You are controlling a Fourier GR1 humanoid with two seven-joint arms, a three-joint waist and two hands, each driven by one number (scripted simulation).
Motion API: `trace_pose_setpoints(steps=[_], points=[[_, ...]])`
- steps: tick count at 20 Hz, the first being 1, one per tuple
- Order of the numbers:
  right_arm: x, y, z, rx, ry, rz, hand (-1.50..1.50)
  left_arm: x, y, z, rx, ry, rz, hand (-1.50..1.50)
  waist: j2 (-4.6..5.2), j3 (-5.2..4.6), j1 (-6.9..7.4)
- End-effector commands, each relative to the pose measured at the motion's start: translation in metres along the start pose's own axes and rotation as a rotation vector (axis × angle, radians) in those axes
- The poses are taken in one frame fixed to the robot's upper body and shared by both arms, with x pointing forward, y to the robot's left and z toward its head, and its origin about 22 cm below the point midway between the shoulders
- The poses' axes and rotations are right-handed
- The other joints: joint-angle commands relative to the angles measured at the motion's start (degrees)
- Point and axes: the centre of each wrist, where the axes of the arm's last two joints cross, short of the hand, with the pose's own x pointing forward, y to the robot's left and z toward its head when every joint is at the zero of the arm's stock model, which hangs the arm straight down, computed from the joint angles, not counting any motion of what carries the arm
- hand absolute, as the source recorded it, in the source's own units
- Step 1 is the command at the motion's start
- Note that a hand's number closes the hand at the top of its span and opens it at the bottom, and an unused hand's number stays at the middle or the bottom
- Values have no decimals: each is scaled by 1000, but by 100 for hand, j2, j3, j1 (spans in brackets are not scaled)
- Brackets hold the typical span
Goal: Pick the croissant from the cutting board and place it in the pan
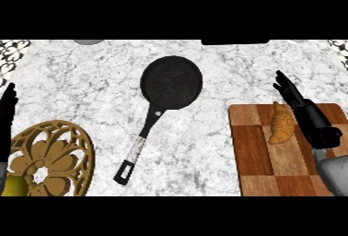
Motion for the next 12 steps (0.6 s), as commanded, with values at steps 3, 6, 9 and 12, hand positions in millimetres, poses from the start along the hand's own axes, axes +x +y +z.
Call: trace_pose_setpoints(steps=[3, 6, 9, 12], points=[[-10, -38, -2, -450, 135, -264, -150, 0, -34, 18, -109, 33, 39, 0, 26, -139, -92], [-24, -61, 5, -826, 282, -481, -150, -10, -45, 37, -196, 90, 98, 0, -1, -135, -182], [-74, -76, 67, -1078, 698, -323, -150, -13, -52, 43, -222, 146, 133, 0, 22, -180, -527], [-77, -66, 85, -1152, 875, -380, -150, -12, -63, 60, -288, 152, 154, 0, -66, -192, -269]])
